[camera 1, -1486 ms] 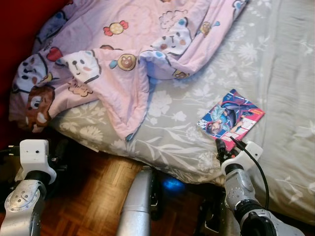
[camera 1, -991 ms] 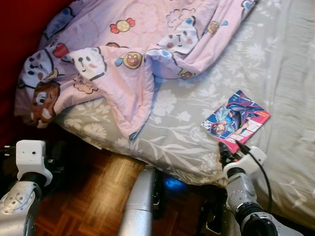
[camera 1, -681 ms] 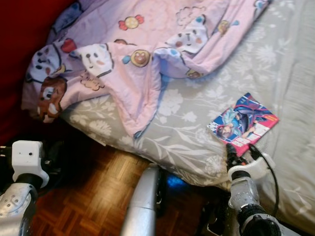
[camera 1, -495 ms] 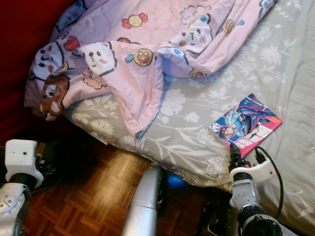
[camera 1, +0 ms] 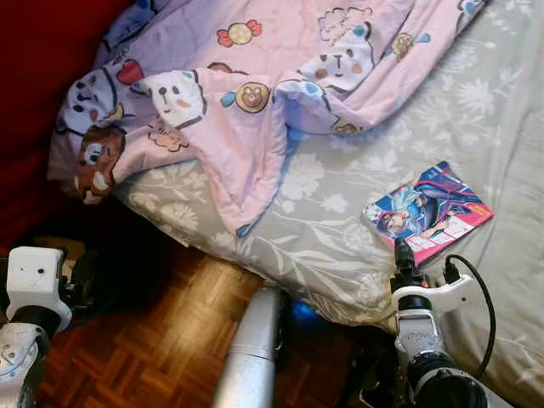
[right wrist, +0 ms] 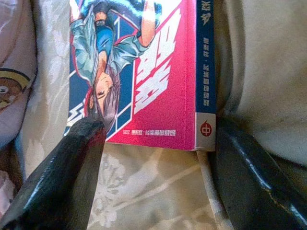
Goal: Clean up the room
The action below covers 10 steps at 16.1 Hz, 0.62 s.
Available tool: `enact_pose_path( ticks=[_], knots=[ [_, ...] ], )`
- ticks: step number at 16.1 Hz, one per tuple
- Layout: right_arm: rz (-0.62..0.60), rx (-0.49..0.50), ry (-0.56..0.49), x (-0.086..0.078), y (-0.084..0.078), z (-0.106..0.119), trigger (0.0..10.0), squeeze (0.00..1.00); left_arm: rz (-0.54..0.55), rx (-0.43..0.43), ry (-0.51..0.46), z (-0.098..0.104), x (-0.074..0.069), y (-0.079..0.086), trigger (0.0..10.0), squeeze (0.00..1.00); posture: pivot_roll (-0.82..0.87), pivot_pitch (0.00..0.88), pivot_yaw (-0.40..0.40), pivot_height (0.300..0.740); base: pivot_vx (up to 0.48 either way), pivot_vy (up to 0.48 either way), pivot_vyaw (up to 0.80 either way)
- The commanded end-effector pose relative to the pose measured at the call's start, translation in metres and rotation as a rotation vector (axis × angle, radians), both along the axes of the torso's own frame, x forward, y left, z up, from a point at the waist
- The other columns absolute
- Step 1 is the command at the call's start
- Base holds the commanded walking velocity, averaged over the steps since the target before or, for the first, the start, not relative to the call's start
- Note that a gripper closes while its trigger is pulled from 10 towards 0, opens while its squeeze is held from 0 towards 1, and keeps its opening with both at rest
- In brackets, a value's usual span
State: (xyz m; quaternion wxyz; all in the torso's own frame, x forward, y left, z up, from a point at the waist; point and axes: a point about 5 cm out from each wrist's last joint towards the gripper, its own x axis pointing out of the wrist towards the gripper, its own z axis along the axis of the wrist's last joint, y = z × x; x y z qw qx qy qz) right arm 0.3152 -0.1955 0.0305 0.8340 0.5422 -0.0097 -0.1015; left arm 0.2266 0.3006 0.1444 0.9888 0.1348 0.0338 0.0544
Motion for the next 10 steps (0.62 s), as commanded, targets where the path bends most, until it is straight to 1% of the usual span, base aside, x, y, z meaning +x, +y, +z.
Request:
enact_pose_path(
  ticks=[1,2,4,10],
  knots=[
    [0.017,0.043,0.019,-0.0043,0.009,-0.0075,10.0,0.0,0.038,0.011,0.033,-0.0027,-0.0105,0.0088,10.0,0.0,0.5,0.571,0.245,0.63,0.0,0.0,0.0],
    [0.004,0.054,0.014,-0.0041,0.0075,-0.0071,0.0,0.0,0.039,0.012,0.035,-0.0028,-0.0114,0.0092,10.0,0.0,0.5,0.572,0.244,0.63,0.0,0.0,0.0],
    [-0.015,0.068,0.011,-0.0052,0.0042,-0.0076,0.0,0.0,0.049,0.017,0.036,-0.0026,-0.0143,0.012,10.0,0.0,0.51,0.571,0.245,0.63,0.0,0.0,0.0],
    [-0.023,0.071,0.026,-0.0078,0.0034,-0.0107,0.0,0.0,0.057,0.024,0.043,-0.0024,-0.017,0.0143,10.0,0.0,0.52,0.567,0.247,0.63,0.0,0.0,0.0]
  ],
)
